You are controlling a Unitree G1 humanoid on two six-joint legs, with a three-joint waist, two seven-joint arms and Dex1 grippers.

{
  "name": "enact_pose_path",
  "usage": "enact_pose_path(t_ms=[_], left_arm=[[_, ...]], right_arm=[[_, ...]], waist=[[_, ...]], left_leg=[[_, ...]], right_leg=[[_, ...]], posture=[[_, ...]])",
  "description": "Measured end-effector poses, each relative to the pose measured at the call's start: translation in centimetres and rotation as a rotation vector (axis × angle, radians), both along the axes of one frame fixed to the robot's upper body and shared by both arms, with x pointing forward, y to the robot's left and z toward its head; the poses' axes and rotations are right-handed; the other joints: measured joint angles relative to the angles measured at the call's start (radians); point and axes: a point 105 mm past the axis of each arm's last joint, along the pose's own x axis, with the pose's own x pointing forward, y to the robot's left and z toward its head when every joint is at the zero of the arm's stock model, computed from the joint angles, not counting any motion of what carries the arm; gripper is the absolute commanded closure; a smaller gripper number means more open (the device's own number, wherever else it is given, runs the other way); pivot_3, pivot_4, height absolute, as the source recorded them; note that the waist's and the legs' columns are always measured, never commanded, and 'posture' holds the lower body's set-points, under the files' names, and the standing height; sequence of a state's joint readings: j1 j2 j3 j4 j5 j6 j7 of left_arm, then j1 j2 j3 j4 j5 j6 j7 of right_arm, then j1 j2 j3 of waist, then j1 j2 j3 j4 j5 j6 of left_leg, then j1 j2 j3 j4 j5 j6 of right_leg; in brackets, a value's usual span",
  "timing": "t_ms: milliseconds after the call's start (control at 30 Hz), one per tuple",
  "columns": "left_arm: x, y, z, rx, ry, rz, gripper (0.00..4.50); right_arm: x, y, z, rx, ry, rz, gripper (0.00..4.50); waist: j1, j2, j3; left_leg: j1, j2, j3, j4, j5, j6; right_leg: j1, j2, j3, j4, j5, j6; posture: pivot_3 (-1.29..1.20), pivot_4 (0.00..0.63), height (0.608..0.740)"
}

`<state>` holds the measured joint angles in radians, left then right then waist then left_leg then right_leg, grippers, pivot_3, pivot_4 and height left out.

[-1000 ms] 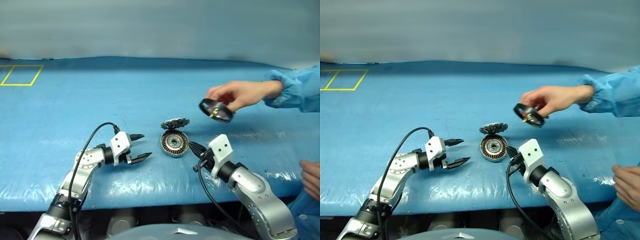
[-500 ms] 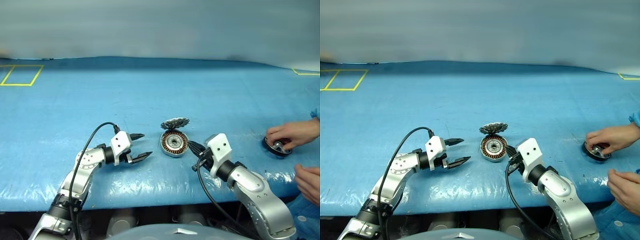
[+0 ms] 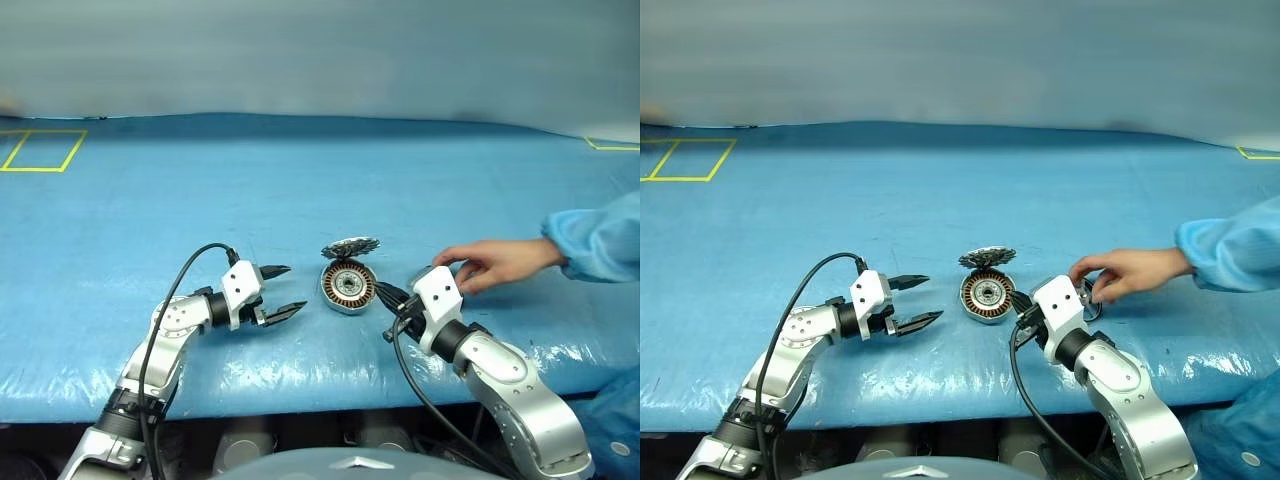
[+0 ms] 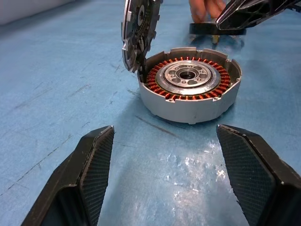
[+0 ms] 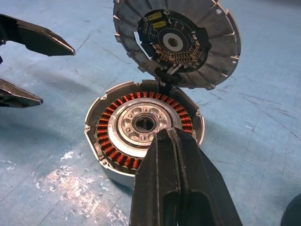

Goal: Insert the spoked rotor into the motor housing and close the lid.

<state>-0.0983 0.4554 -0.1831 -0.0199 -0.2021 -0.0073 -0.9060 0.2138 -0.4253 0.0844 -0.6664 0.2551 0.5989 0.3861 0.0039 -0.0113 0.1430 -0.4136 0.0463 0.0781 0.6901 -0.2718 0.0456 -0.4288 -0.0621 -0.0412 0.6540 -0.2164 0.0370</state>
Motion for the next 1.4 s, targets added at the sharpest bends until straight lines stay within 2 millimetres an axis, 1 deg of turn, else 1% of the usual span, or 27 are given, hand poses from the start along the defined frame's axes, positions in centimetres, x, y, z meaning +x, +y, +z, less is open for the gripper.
enact_pose_path(t_ms=[267, 400, 433, 467, 533, 667, 767, 800, 867, 933, 1000, 1067, 1133, 1300, 1400], left_arm=[[0.0, -1.0, 2.3, -0.112, 0.003, -0.031, 0.81], [0.2, -1.7, 4.1, -0.13, -0.044, -0.074, 0.81], [0.4, -1.8, 4.3, -0.129, -0.053, -0.078, 0.76], [0.4, -1.9, 4.5, -0.129, -0.063, -0.084, 0.76], [0.5, -2.0, 4.7, -0.128, -0.072, -0.09, 0.76], [0.6, -2.0, 4.0, -0.122, -0.059, -0.085, 0.76], [0.4, -2.2, 3.4, -0.117, -0.047, -0.088, 0.76], [0.4, -2.2, 3.3, -0.117, -0.046, -0.088, 0.76], [0.3, -2.2, 3.2, -0.116, -0.044, -0.089, 0.76], [0.3, -2.3, 3.1, -0.117, -0.042, -0.088, 0.76], [0.4, -2.3, 2.9, -0.116, -0.041, -0.087, 0.76], [0.4, -2.3, 2.7, -0.114, -0.041, -0.085, 0.76], [0.3, -2.4, 2.5, -0.118, -0.036, -0.084, 0.76], [0.2, -2.6, 2.4, -0.138, -0.026, -0.074, 0.76], [0.1, -2.1, 1.8, -0.123, -0.008, -0.062, 0.76]], right_arm=[[0.1, -1.2, 0.3, -0.04, -0.011, -0.019, 4.5], [0.4, -3.0, 1.1, -0.101, -0.025, -0.033, 4.5], [0.5, -3.3, 1.3, -0.116, -0.03, -0.031, 4.11], [0.5, -3.9, 1.6, -0.148, -0.032, -0.022, 3.88], [0.6, -4.6, 2.0, -0.197, -0.034, -0.01, 3.2], [0.8, -5.8, 3.0, -0.274, -0.034, 0.022, 1.89], [0.9, -6.4, 3.5, -0.347, -0.034, 0.062, 0.88], [1.1, -6.7, 3.7, -0.371, -0.027, 0.065, 0.61], [1.3, -7.3, 3.9, -0.412, -0.005, 0.08, 0.61], [1.3, -8.3, 3.8, -0.454, 0.03, 0.087, 0.61], [1.5, -9.7, 3.5, -0.492, 0.071, 0.074, 0.61], [1.7, -11.5, 3.1, -0.51, 0.13, 0.051, 0.61], [1.7, -12.6, 3.0, -0.497, 0.165, 0.034, 0.61], [1.8, -13.1, 2.5, -0.433, 0.232, 0.062, 0.61], [2.8, -13.3, 2.5, -0.419, 0.238, 0.059, 0.61]], waist=[[0.001, 0.0, 0.0], [0.001, 0.0, 0.0], [0.001, 0.0, 0.0], [0.002, 0.0, 0.0], [0.001, 0.0, 0.0], [0.002, 0.0, 0.0], [0.002, 0.0, 0.0], [0.002, -0.001, 0.0], [0.004, -0.001, 0.001], [0.008, -0.001, 0.001], [0.01, -0.001, 0.001], [0.012, -0.001, 0.001], [0.013, -0.001, 0.001], [0.011, -0.001, 0.001], [0.008, -0.001, 0.001]], left_leg=[[0.0, 0.0, 0.0, 0.0, 0.0, 0.0], [0.0, -0.001, 0.0, 0.0, 0.0, 0.0], [0.0, -0.001, 0.0, 0.0, 0.0, 0.0], [0.0, -0.001, 0.0, 0.0, 0.0, 0.0], [0.0, -0.001, 0.0, 0.0, 0.0, 0.0], [0.0, -0.001, 0.0, 0.0, 0.0, 0.0], [0.0, -0.001, 0.0, 0.0, 0.0, 0.0], [0.0, -0.001, 0.0, 0.0, 0.0, 0.0], [0.0, -0.001, 0.0, 0.0, 0.0, 0.0], [0.0, -0.001, 0.0, 0.0, 0.0, 0.0], [0.0, -0.001, 0.0, 0.0, 0.0, 0.0], [0.0, -0.001, 0.0, 0.0, 0.0, 0.001], [-0.001, -0.001, 0.0, 0.0, -0.001, 0.001], [-0.001, -0.001, 0.0, 0.0, -0.001, 0.003], [-0.001, -0.001, 0.002, 0.0, -0.001, 0.003]], right_leg=[[0.0, 0.0, 0.0, 0.0, 0.0, 0.0], [0.001, 0.0, 0.0, 0.0, 0.0, 0.0], [0.001, 0.001, 0.0, 0.0, 0.0, 0.0], [0.001, 0.001, 0.0, 0.0, 0.0, 0.0], [0.001, 0.001, 0.001, 0.0, 0.0, 0.0], [0.001, 0.001, 0.001, 0.0, 0.0, 0.0], [0.001, 0.001, 0.001, 0.0, 0.0, 0.0], [0.001, 0.001, 0.001, 0.0, 0.0, 0.0], [0.001, 0.001, 0.001, -0.001, 0.0, 0.0], [0.001, 0.001, 0.001, -0.001, 0.0, 0.0], [0.001, 0.001, 0.001, -0.002, 0.0, 0.0], [0.002, 0.001, 0.001, -0.004, 0.001, 0.001], [0.002, 0.001, 0.001, -0.005, 0.003, 0.0], [0.003, 0.002, 0.001, -0.009, 0.006, 0.001], [0.003, 0.002, 0.002, -0.009, 0.006, 0.002]], posture=[[0.0, 0.15, 0.74], [0.0, 0.15, 0.74], [0.0, 0.15, 0.74], [0.0, 0.15, 0.74], [0.0, 0.15, 0.74], [0.0, 0.15, 0.74], [0.0, 0.15, 0.74], [0.0, 0.15, 0.74], [0.0, 0.15, 0.74], [0.0, 0.15, 0.74], [0.0, 0.15, 0.74], [0.0, 0.15, 0.74], [0.0, 0.15, 0.74], [0.0, 0.15, 0.74], [0.0, 0.15, 0.74]])
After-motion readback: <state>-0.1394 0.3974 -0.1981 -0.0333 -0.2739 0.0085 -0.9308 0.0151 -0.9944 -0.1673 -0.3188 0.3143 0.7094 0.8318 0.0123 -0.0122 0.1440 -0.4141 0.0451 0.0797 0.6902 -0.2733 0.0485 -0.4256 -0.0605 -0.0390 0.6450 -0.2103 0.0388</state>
